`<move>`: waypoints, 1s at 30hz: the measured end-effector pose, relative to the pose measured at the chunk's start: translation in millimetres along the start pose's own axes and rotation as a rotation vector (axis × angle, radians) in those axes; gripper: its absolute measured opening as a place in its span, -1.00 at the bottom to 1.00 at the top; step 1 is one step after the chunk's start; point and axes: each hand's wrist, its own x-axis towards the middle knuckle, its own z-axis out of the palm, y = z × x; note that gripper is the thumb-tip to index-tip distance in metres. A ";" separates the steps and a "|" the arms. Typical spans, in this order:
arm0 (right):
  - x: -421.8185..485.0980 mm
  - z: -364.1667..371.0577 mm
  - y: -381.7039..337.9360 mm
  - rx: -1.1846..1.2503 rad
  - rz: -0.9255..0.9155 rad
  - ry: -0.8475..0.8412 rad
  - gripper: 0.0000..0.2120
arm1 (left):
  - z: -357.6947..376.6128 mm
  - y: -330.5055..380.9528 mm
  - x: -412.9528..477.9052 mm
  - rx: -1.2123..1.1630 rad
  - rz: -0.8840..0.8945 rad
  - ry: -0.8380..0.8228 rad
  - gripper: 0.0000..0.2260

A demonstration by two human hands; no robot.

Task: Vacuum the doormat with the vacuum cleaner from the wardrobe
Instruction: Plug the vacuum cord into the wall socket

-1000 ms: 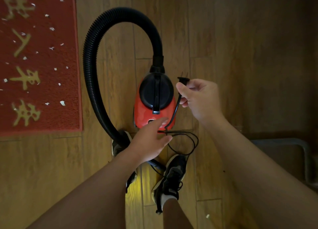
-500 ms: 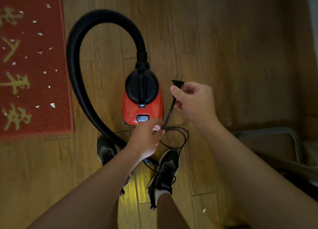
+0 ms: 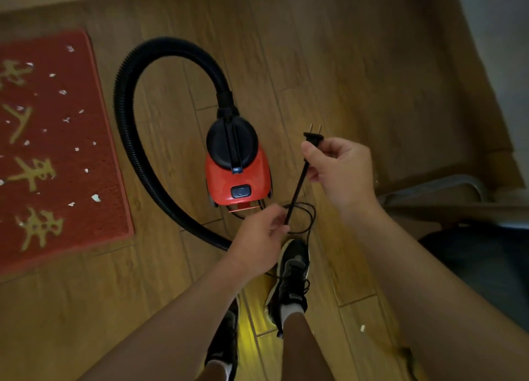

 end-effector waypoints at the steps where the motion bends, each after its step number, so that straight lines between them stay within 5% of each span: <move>1: -7.6 -2.5 1.7 0.024 0.007 0.021 -0.84 | 1.6 -0.4 -4.1 -0.004 0.020 -0.014 -0.83; 30: -177.9 -175.3 68.4 0.238 0.077 0.470 -0.82 | 137.7 58.9 -116.2 0.155 0.097 -0.353 -0.79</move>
